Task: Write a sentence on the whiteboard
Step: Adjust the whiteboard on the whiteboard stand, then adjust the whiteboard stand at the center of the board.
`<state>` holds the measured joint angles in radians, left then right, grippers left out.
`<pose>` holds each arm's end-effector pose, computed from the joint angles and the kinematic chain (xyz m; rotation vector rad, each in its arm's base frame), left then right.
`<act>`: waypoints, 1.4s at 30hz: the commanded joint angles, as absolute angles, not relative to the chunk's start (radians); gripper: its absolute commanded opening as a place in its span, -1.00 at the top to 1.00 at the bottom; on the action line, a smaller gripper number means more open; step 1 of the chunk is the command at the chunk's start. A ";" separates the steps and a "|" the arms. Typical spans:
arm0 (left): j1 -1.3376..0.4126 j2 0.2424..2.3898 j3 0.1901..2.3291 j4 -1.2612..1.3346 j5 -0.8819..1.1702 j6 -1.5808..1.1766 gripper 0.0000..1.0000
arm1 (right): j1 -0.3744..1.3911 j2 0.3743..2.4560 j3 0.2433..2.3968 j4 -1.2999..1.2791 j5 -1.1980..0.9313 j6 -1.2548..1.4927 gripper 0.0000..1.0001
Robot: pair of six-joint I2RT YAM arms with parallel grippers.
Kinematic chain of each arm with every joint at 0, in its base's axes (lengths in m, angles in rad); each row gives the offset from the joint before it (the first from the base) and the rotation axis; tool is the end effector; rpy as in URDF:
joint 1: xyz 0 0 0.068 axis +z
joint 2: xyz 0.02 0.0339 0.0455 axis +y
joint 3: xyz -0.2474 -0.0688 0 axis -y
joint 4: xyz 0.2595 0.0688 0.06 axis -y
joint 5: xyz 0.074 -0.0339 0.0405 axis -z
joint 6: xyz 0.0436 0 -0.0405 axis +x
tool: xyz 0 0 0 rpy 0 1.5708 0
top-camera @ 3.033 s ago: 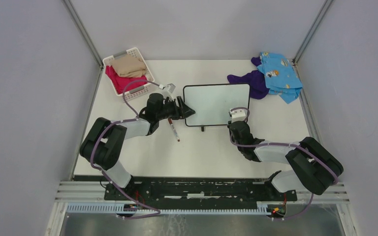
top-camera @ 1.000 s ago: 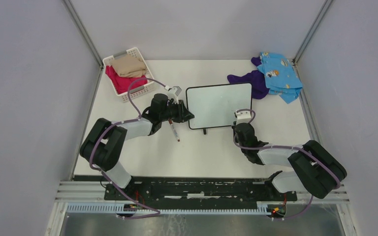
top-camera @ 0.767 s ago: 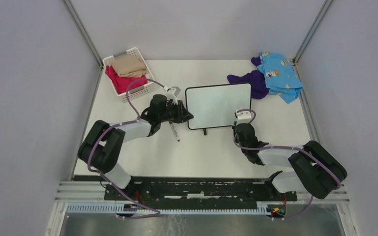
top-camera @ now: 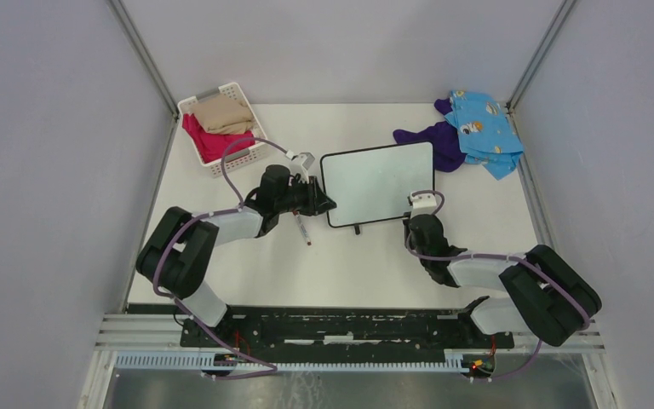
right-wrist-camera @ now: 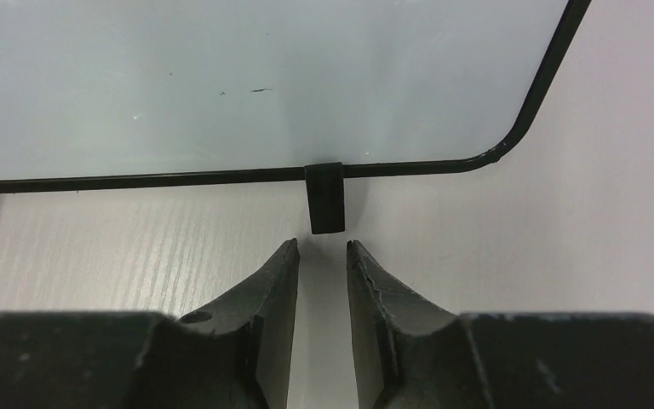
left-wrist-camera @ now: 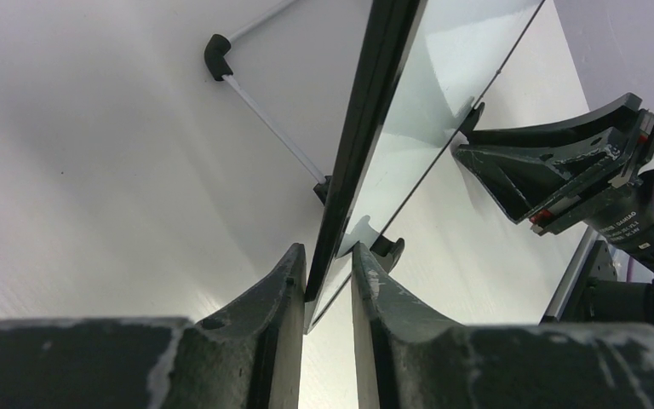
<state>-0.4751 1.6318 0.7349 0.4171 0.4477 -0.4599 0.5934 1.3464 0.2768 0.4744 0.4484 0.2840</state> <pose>0.2976 -0.1743 0.1428 0.3123 2.1402 -1.0215 0.2063 0.1163 0.0924 -0.0720 2.0995 0.0395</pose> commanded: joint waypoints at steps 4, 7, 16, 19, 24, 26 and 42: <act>-0.476 1.639 0.744 0.398 0.396 -0.429 0.27 | 0.589 1.301 0.274 0.469 0.455 0.294 0.17; -0.476 1.629 0.744 0.388 0.381 -0.430 0.21 | 0.589 1.289 0.271 0.461 0.456 0.291 0.04; -0.474 1.533 0.766 0.251 0.324 -0.409 -0.99 | 0.589 1.203 0.273 0.400 0.459 0.267 -0.41; -0.473 1.415 0.769 0.177 0.254 -0.408 -0.99 | 0.584 1.167 0.279 0.375 0.459 0.251 -0.43; -0.473 1.228 0.800 0.038 0.041 -0.405 -0.99 | 0.571 1.178 0.308 0.359 0.416 0.237 -0.27; -0.472 1.188 0.833 -0.023 -0.064 -0.395 -0.99 | 0.566 1.204 0.323 0.362 0.392 0.227 -0.18; -0.499 1.057 0.851 -0.045 -0.097 -0.234 -0.99 | 0.563 1.375 0.413 0.395 0.406 0.203 0.18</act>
<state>-0.4793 1.1271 0.8898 -0.0769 -0.0765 -0.2817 0.5671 1.3560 0.3759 0.3508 0.3931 0.2123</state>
